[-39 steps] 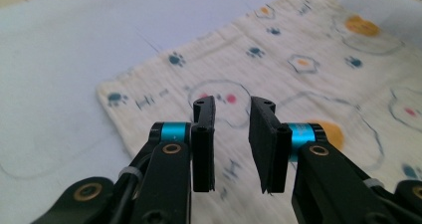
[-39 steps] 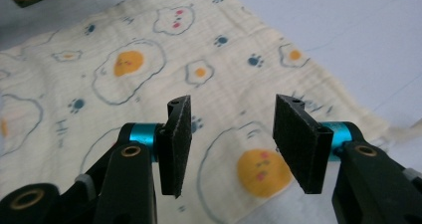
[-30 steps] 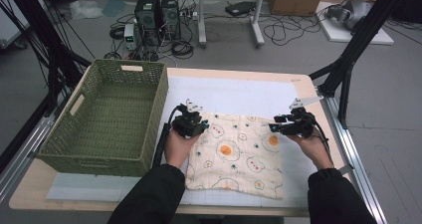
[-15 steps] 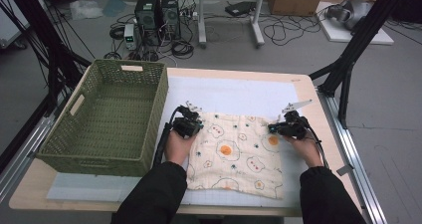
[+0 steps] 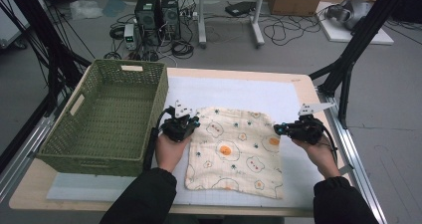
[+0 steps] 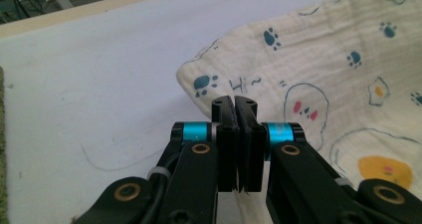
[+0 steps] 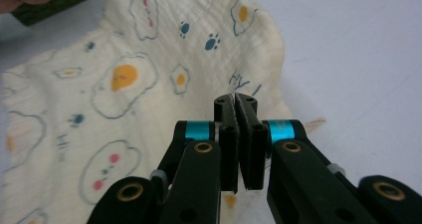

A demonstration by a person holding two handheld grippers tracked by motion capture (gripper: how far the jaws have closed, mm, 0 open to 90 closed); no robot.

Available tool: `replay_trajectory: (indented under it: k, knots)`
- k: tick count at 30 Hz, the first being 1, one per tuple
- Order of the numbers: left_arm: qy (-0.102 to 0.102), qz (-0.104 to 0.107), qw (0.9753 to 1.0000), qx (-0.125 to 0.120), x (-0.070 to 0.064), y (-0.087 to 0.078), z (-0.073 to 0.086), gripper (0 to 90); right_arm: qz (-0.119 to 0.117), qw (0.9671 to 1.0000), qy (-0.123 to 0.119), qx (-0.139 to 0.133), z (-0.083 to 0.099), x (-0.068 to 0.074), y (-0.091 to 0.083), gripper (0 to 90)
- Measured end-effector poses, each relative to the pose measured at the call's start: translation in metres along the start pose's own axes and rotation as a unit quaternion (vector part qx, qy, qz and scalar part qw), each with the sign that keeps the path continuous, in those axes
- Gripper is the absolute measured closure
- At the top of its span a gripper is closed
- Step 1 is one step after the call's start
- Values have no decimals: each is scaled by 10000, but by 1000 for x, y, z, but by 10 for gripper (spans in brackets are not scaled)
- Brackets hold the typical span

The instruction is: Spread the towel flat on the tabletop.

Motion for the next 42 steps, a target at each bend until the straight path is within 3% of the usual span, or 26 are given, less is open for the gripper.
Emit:
replay_trajectory:
  k: [2, 5, 8, 14, 16, 18, 20, 24, 26, 29, 31, 34, 35, 37, 39, 42]
  knots:
    - [162, -3, 9999, -9, -5, -6, 5, 875, -65, 10000, -50, -39, 6, 10, -6, 883]
    - [233, 90, 9996, -128, -14, -16, 13, 875, -200, 9997, -96, -82, 16, 26, -14, 883]
    - [241, 254, 9994, -59, -21, -25, 27, 874, -275, 9994, -198, 3, 29, 40, -17, 883]
    - [172, 645, 9966, 478, -30, -31, 60, 866, -490, 9980, -138, 363, 62, 57, -11, 871]
    - [162, 729, 9952, 625, -32, -32, 65, 826, -526, 9974, -161, 471, 69, 59, -8, 822]
    - [103, 741, 9952, 632, -33, -35, 63, 658, -613, 9971, -98, 432, 68, 60, -10, 766]
    - [65, 756, 9958, 521, -31, -39, 55, 576, -629, 9977, -9, 251, 62, 59, -15, 730]
    - [-12, 737, 9964, 426, -28, -36, 40, 521, -541, 9985, 13, -39, 45, 52, -22, 648]
    - [-44, 742, 9963, 423, -28, -30, 35, 519, -532, 9985, 79, -53, 39, 48, -18, 621]
    - [-237, 788, 9945, 650, -27, -15, 36, 512, -700, 9975, 124, 59, 37, 47, -5, 585]
    - [-354, 834, 9923, 844, -25, -6, 40, 548, -782, 9966, 129, 216, 39, 49, 4, 585]
    - [-322, 1001, 9880, 1134, -26, 2, 49, 765, -953, 9945, 100, 427, 47, 54, 14, 661]
    - [-289, 1022, 9879, 1132, -27, 2, 49, 842, -1000, 9936, 99, 508, 50, 55, 16, 717]
    - [-191, 1061, 9882, 1090, -30, -2, 48, 864, -1116, 9920, 21, 595, 54, 59, 18, 814]
    - [-112, 1036, 9898, 973, -31, -8, 45, 868, -1139, 9915, -57, 632, 55, 63, 18, 842]
    - [-60, 1046, 9918, 727, -33, -23, 41, 865, -1121, 9926, -139, 456, 51, 68, 12, 845]
Point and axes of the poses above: each handheld gripper's, and its own axes: y roughly forward along the jaws, z roughly out of its underside, x roughly to its left, the point moved 8 cm from there along y, roughly forward along the jaws
